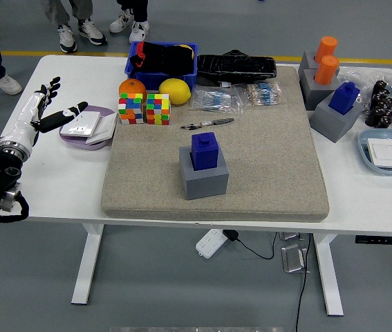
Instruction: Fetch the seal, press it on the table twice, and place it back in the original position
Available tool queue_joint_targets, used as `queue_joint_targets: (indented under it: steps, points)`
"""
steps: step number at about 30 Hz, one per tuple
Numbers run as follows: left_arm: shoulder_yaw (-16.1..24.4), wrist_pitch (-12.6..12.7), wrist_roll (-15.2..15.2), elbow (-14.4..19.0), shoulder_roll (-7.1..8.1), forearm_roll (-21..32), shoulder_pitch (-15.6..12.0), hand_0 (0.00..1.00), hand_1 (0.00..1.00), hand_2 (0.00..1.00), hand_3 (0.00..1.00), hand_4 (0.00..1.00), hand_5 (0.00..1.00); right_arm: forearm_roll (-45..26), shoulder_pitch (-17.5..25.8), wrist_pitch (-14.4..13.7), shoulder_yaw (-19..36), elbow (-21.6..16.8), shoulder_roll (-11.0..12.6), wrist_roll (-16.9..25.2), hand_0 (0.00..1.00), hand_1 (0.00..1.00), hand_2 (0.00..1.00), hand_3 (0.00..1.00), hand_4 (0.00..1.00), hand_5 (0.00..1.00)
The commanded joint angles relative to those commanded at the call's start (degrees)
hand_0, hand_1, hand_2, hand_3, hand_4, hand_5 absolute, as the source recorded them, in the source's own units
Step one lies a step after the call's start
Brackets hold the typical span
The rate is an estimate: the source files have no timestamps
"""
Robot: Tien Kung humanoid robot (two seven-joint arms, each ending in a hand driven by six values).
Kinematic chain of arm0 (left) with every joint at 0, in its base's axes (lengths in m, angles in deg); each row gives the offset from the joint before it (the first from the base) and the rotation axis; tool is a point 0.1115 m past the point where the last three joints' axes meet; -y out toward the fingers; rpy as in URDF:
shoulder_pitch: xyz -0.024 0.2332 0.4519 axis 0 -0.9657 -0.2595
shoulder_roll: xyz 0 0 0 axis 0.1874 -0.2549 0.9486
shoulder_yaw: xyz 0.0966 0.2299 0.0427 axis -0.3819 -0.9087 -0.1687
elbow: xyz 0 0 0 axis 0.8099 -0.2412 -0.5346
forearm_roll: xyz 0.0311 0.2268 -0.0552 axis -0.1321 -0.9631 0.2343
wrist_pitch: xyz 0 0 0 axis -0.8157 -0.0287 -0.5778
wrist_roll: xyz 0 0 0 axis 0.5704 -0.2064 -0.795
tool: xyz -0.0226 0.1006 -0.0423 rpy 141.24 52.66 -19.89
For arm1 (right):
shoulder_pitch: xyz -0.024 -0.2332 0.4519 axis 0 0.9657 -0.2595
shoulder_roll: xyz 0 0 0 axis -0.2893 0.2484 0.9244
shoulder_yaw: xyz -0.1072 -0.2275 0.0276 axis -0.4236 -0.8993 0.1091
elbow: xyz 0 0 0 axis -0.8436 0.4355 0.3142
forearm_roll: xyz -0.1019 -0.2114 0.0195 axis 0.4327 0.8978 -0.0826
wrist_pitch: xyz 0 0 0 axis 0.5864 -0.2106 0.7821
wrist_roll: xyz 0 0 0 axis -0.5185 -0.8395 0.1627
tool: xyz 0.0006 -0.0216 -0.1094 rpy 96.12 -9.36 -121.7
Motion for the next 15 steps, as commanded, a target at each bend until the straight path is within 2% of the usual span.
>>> queue_joint_targets:
  steps: [15]
  points:
    - [0.4,0.0,0.5,-0.8,0.18,0.3,-0.8,0.998,0.993,0.961,0.97,0.848,0.311,0.5,0.2,-0.1,0.8,0.0,-0.4,0.0,0.787,0.703,0.695,0.656,0.777,0.559]
